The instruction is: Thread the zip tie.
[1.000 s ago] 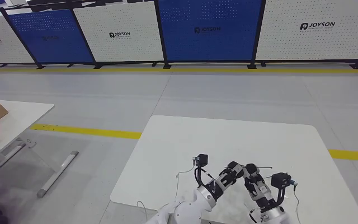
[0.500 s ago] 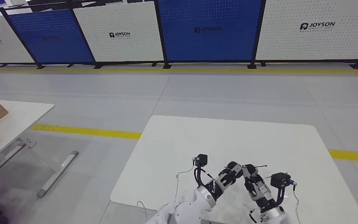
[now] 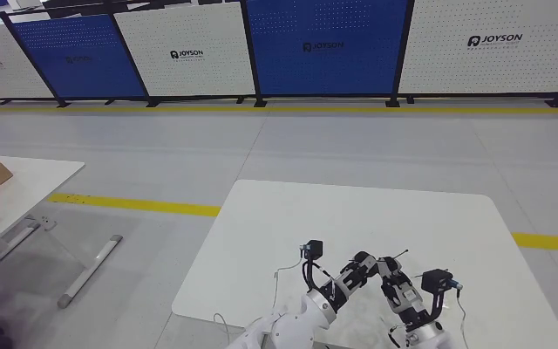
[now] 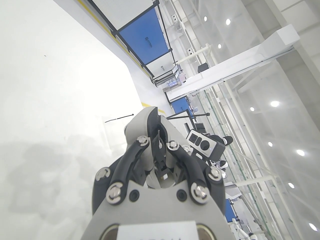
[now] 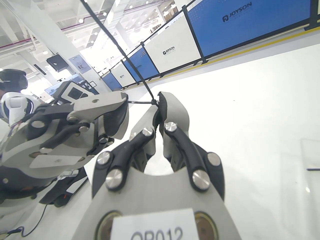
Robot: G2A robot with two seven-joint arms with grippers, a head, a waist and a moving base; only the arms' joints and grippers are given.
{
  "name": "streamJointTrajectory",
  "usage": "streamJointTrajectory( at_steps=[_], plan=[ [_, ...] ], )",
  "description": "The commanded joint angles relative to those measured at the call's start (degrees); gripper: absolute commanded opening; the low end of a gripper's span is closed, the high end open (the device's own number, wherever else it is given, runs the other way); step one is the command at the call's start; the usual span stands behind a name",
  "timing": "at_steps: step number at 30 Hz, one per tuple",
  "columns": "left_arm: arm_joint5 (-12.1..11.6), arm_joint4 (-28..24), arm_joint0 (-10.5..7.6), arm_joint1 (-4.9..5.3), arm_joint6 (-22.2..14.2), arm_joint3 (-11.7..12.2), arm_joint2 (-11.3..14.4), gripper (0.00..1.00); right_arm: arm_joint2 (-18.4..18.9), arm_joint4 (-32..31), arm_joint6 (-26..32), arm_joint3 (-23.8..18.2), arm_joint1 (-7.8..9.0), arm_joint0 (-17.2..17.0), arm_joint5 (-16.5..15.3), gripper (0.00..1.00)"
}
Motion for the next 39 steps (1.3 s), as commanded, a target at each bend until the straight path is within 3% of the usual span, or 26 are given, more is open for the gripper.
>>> streamJointTrajectory(
  at_steps=[1, 23, 39],
  plan=[
    [-0.1, -0.1, 0.0, -0.01, 0.0, 0.0, 0.0, 0.0, 0.0, 0.0, -0.1, 0.1, -0.02, 0.0, -0.1, 0.0],
    [-3.1, -1.3, 1.0, 0.11, 0.2, -1.6, -1.2, 0.0, -0.9, -1.9, 0.5, 0.8, -0.24, 0.4, 0.7, 0.0],
    [-4.1, -0.2, 2.28, 0.36, 0.3, -6.1, -1.7, 0.0, -1.1, -2.1, 1.0, 1.8, -0.35, 0.8, 0.8, 0.0]
  ],
)
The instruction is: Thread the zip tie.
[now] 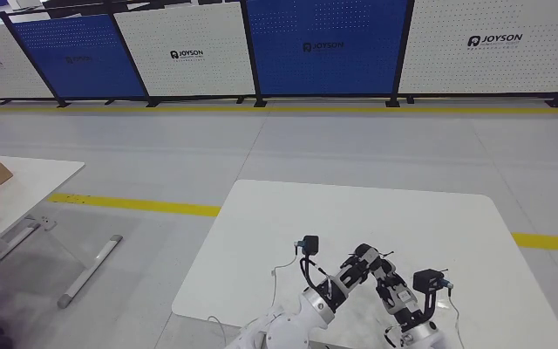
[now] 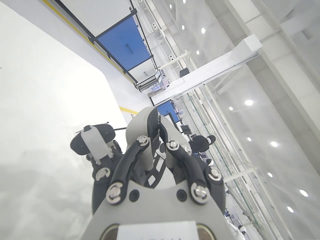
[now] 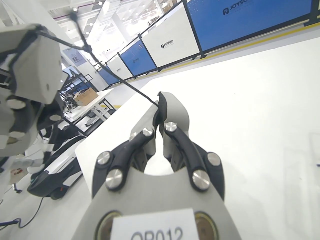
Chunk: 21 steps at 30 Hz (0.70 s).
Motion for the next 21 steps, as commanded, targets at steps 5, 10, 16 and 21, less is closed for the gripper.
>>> streamJointTrajectory(
  at_steps=[5, 10, 16, 21],
  plan=[
    [0.1, 0.6, 0.31, 0.04, -0.2, -0.9, 0.2, 0.0, 0.1, 0.1, 0.1, 0.2, -0.01, 0.0, -0.1, 0.0],
    [0.0, 0.7, 0.53, 0.06, -0.2, -1.4, 0.3, 0.0, 0.1, -0.1, 0.0, 0.5, -0.04, 0.1, 0.0, 0.0],
    [-0.2, 1.2, 0.96, 0.15, -0.1, -1.9, 0.2, 0.0, -0.1, -0.4, -0.2, 0.8, -0.12, 0.3, 0.1, 0.0],
    [0.7, 1.4, 0.28, 0.03, 0.8, -0.4, 0.1, 0.0, -0.1, 0.5, -0.4, 0.6, -0.13, 0.1, -0.8, 0.98]
  ],
)
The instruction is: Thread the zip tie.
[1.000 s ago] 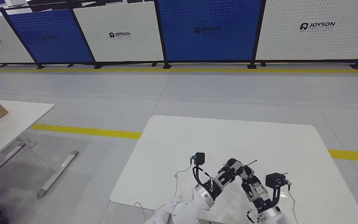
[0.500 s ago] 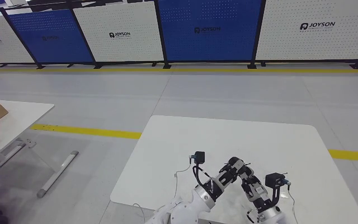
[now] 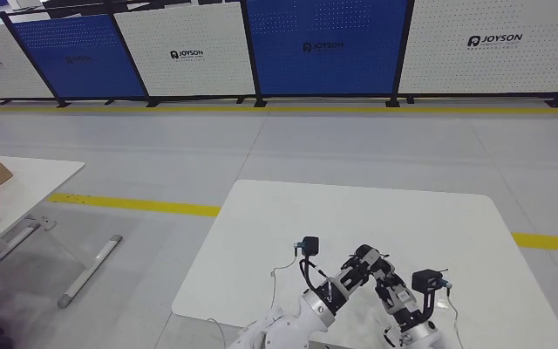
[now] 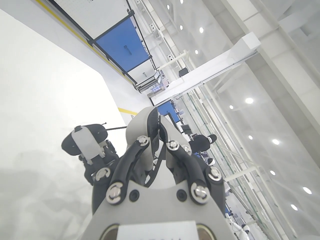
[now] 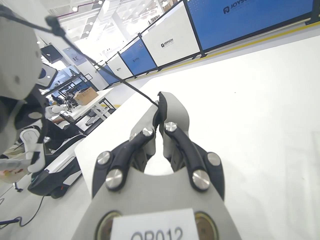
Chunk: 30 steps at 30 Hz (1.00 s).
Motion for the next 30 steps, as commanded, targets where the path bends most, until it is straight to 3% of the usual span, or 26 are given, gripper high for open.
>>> streamJointTrajectory(
  at_steps=[1, 6, 14, 19, 21, 23, 30],
  plan=[
    [0.3, 0.0, -0.48, -0.11, 0.5, 0.9, 0.0, 0.0, 0.3, 0.5, -0.5, -0.3, 0.02, -0.3, -0.3, 1.0],
    [0.2, -1.9, -1.17, -0.3, 0.3, 2.4, -0.1, 0.0, 2.6, 2.2, -4.5, -2.6, 0.21, -3.0, -1.0, 1.0],
    [-0.1, -4.7, -1.09, 0.15, -1.8, 3.2, -3.1, 0.0, 8.9, 5.0, -12.3, -6.6, 0.7, -9.7, -2.0, 1.0],
    [1.1, -6.6, -0.01, 0.67, -4.5, 3.5, -5.3, 0.0, 11.9, 13.4, -16.1, -9.1, 0.89, -13.0, -2.9, 1.0],
    [1.9, -9.0, 0.53, 0.8, -5.4, 3.8, -6.3, 0.0, 13.1, 17.6, -14.7, -10.3, 1.32, -14.0, -2.9, 1.0],
    [2.5, -13.0, 0.58, 0.91, -8.7, 4.0, -6.9, 0.0, 13.1, 17.6, -14.7, -10.3, 1.32, -14.0, -2.9, 1.0],
    [2.5, -13.0, 0.58, 0.91, -8.7, 4.0, -6.9, 0.0, 13.1, 17.6, -14.7, -10.3, 1.32, -14.0, -2.9, 1.0]
  ],
)
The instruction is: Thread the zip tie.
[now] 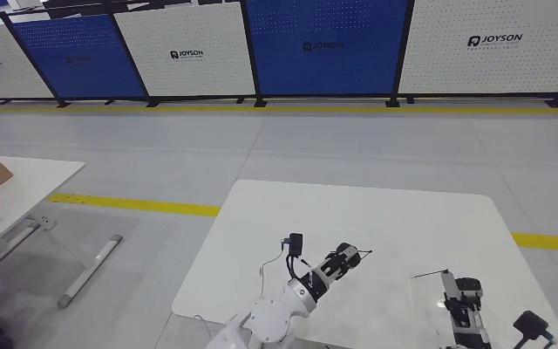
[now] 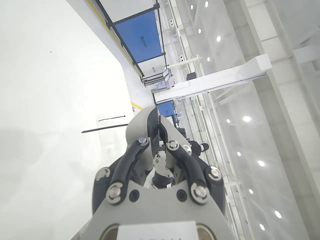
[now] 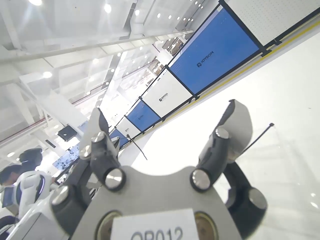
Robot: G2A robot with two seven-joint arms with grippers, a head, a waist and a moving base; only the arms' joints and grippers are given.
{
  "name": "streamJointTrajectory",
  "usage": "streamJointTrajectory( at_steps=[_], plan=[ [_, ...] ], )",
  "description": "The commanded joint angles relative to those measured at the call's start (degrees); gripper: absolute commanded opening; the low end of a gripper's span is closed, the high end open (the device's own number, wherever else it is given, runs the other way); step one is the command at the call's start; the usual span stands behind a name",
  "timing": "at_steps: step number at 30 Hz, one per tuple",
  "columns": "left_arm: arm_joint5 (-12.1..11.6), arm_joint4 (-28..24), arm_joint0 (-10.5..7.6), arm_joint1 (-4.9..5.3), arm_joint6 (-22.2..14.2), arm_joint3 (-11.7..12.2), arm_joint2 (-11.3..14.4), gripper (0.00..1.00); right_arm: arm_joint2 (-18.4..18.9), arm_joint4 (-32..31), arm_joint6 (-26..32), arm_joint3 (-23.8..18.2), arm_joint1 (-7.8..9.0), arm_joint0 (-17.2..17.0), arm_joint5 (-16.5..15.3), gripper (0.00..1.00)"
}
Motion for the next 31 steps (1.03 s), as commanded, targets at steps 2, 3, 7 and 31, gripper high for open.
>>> streamJointTrajectory(
  at_steps=[2, 3, 7, 31],
  plan=[
    [0.0, 0.0, 0.0, 0.0, 0.0, 0.0, 0.0, 0.0, 0.0, 0.0, 0.0, 0.0, 0.0, 0.0, 0.0, 1.0],
    [0.0, 0.0, 0.0, 0.0, 0.0, 0.0, 0.0, 0.0, 0.0, 0.0, 0.0, 0.0, 0.0, 0.0, 0.0, 1.0],
    [0.0, 0.0, 0.0, 0.0, 0.0, 0.0, 0.0, 0.0, 0.0, 0.0, 0.0, 0.0, 0.0, 0.0, 0.0, 1.0],
    [0.0, 5.1, 0.53, 0.05, 6.3, 1.0, -0.1, 0.0, 5.5, 11.2, 1.6, -1.2, 0.16, -1.3, 0.0, 1.0]
  ],
)
